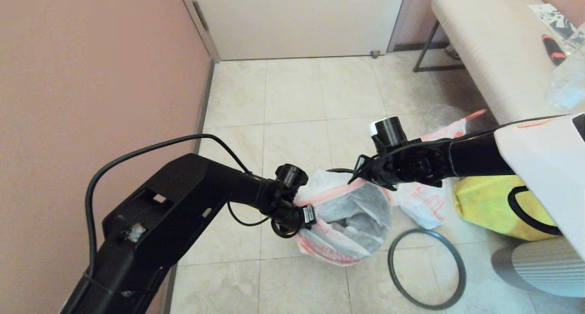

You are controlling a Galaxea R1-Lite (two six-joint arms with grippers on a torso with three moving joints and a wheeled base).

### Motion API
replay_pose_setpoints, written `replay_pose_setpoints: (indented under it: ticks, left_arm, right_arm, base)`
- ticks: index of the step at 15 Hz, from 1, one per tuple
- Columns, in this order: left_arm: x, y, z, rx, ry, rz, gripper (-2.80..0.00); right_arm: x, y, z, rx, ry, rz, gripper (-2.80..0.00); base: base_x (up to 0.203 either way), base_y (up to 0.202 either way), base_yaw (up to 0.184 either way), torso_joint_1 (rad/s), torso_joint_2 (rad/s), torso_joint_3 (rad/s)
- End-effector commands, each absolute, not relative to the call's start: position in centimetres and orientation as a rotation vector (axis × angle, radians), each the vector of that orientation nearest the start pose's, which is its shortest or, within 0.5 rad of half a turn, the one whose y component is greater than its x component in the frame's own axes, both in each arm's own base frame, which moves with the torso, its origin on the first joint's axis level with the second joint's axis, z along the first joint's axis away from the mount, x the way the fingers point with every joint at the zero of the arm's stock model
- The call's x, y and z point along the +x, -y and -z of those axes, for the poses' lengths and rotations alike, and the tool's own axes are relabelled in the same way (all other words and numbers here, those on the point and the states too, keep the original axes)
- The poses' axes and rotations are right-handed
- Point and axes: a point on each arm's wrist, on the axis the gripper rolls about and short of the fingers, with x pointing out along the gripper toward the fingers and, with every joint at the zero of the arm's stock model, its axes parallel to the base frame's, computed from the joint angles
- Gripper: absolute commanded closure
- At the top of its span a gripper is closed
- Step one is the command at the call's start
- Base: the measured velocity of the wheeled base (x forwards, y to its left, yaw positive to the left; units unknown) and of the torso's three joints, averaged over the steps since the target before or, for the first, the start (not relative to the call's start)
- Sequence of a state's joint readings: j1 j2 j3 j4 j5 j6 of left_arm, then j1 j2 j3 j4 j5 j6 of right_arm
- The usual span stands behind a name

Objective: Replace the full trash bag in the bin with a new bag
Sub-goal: Put the new garbage bag on the trash can

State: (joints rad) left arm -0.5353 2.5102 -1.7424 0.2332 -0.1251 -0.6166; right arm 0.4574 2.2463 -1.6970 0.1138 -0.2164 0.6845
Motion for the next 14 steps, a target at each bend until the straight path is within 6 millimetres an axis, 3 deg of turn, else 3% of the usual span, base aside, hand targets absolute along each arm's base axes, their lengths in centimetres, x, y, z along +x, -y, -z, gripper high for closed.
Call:
replay_pose_setpoints:
  ticks: [1, 5, 8, 12, 13, 14]
  left_arm:
    - [40.8, 24.5, -2.4, -0.341, -1.138, 0.272, 0.00]
    - [40.8, 24.4, -2.4, -0.341, -1.136, 0.270, 0.00]
    - [40.8, 24.4, -2.4, -0.341, -1.136, 0.270, 0.00]
    - [40.8, 24.4, -2.4, -0.341, -1.136, 0.270, 0.00]
    - [40.8, 24.5, -2.4, -0.341, -1.136, 0.271, 0.00]
    - [40.8, 24.4, -2.4, -0.341, -1.136, 0.270, 0.00]
  right_arm:
    - [39.9, -19.7, -13.5, 0.417, -0.726, -0.004, 0.00]
    - [37.8, -20.9, -13.5, 0.419, -0.777, -0.059, 0.00]
    - [36.3, -20.7, -15.4, 0.452, -0.753, -0.081, 0.00]
    - [36.7, -20.7, -13.4, 0.291, -0.765, -0.061, 0.00]
    - [36.9, -21.0, -12.6, 0.246, -0.766, -0.037, -2.80]
    - [37.0, -21.2, -12.4, 0.235, -0.760, -0.027, -2.80]
  base:
    - [0.000, 0.000, 0.000, 0.000, 0.00, 0.000]
    - [0.000, 0.000, 0.000, 0.000, 0.00, 0.000]
    - [0.000, 0.000, 0.000, 0.000, 0.00, 0.000]
    - [0.000, 0.000, 0.000, 0.000, 0.00, 0.000]
    - [0.000, 0.000, 0.000, 0.000, 0.00, 0.000]
    - [0.000, 0.000, 0.000, 0.000, 0.00, 0.000]
